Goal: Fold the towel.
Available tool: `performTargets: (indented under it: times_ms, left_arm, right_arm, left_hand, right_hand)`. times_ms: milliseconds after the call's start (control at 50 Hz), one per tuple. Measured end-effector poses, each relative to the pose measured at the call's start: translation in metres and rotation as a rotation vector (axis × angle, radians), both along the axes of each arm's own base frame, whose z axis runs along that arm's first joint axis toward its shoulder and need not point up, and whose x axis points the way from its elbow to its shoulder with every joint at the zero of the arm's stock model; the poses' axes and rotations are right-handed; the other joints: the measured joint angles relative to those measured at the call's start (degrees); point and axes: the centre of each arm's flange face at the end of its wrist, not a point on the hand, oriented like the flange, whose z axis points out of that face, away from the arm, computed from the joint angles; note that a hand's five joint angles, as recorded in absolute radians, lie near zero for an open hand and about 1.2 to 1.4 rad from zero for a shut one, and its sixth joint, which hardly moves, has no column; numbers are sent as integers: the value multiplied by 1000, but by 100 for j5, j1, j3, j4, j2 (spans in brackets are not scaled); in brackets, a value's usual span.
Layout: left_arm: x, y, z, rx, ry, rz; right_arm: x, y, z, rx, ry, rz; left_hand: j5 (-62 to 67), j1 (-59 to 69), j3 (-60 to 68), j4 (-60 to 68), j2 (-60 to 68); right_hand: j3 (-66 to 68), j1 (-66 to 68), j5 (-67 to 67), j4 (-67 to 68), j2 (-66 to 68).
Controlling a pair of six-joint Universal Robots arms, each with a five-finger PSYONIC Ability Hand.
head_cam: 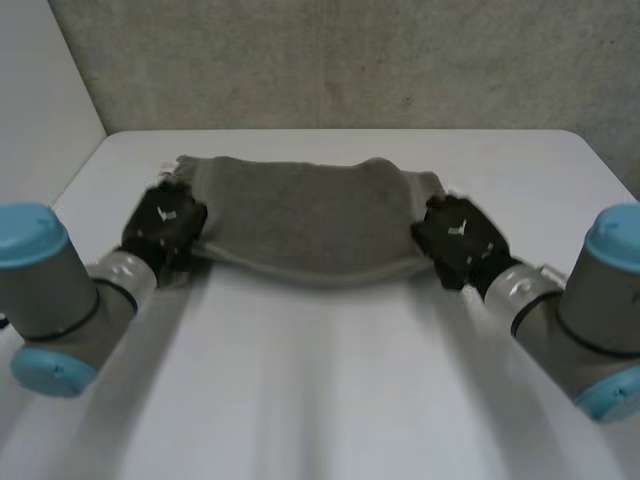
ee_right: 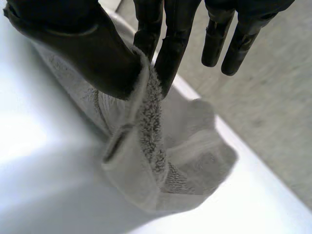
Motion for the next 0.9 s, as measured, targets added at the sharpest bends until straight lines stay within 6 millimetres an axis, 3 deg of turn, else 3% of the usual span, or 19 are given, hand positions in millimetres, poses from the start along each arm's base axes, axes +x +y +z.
performTargets:
  times_ms: [100,200,300,680,900]
  left_arm:
    - [2,7,-16,29,-56,-9]
    - [2,7,-17,31,-65,-6]
    - [3,6,-16,29,-61,1]
    - [-12,-9,-3,-54,74,-4]
    - [-26,14,-9,98,153,-43]
  right_arm:
    - [-3,3,-7,19,6,-1]
    - [-8,-2,6,-9,-7,-20]
    - [-13,-6,20,-39,-28,-41]
    - [-41,-6,59,-3,-89,-111]
    - [-44,-9,62,40,-165,-129]
  left_hand:
    - [-76,-23,0,0,-62]
    - [-2752,-2647,0,0,-2732]
    - [-3812,-3591,0,0,-3632]
    - [-3935,-3653,0,0,-3705]
    - [-3998,-3715,0,0,-3769]
  right_hand:
    - [0,0,0,0,0]
    - [0,0,0,0,0]
    - [0,0,0,0,0]
    - [0,0,0,0,0]
    - [0,0,0,0,0]
